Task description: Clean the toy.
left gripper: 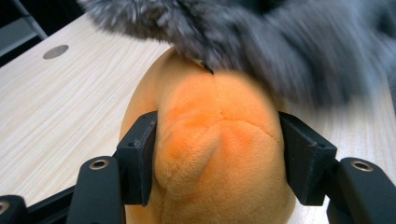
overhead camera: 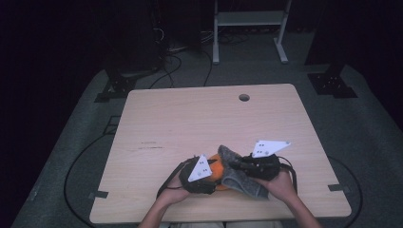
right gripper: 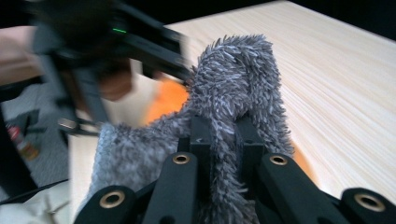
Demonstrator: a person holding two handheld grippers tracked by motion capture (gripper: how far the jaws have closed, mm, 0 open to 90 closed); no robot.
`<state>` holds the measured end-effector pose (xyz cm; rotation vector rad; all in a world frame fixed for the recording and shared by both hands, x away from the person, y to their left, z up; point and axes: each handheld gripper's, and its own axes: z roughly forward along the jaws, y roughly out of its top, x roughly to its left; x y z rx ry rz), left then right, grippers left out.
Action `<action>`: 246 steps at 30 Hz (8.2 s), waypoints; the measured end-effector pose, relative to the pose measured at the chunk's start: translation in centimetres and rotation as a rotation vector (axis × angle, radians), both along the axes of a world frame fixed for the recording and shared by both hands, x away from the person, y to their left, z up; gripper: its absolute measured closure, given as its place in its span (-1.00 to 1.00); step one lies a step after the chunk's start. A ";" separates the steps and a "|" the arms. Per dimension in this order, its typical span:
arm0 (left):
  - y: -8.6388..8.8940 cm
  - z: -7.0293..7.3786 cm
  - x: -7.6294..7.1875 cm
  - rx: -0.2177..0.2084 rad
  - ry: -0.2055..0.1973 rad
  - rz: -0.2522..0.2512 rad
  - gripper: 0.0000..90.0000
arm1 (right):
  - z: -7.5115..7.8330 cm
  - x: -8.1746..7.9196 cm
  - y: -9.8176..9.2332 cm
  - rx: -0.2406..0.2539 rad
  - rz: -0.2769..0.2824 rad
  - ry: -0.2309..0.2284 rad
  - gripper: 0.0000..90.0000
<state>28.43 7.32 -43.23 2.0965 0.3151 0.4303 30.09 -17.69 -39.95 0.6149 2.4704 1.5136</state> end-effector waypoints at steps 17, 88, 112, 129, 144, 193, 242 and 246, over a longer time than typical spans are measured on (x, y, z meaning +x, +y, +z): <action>0.6 0.4 0.8 -0.040 0.080 0.045 -0.43 | -1.0 0.4 -0.6 0.041 -0.040 0.032 0.79; 1.3 -0.7 0.8 -0.034 0.066 -0.049 -0.20 | -2.5 2.1 -3.3 0.093 -0.075 0.144 0.79; 0.9 -0.8 0.7 -0.040 0.064 -0.046 -0.21 | -2.4 1.8 -2.4 0.054 -0.058 0.110 0.79; 0.9 -0.8 0.8 -0.044 0.064 -0.048 -0.22 | -1.0 1.0 -2.7 0.137 -0.012 0.105 0.79; 2.1 -0.3 1.6 -0.100 0.152 -0.050 -0.66 | -2.1 1.2 -2.4 0.088 -0.014 0.106 0.79; 1.6 1.2 1.2 -0.168 0.124 -0.014 -0.07 | 0.8 -0.6 -2.1 0.194 0.011 0.014 0.79; 2.3 0.7 2.5 -0.162 0.254 -0.028 -0.76 | -0.6 0.1 -2.5 0.119 -0.088 -0.005 0.80; 2.1 0.5 2.2 -0.202 0.199 -0.013 -0.18 | 0.9 -0.8 -2.6 0.163 -0.064 -0.034 0.80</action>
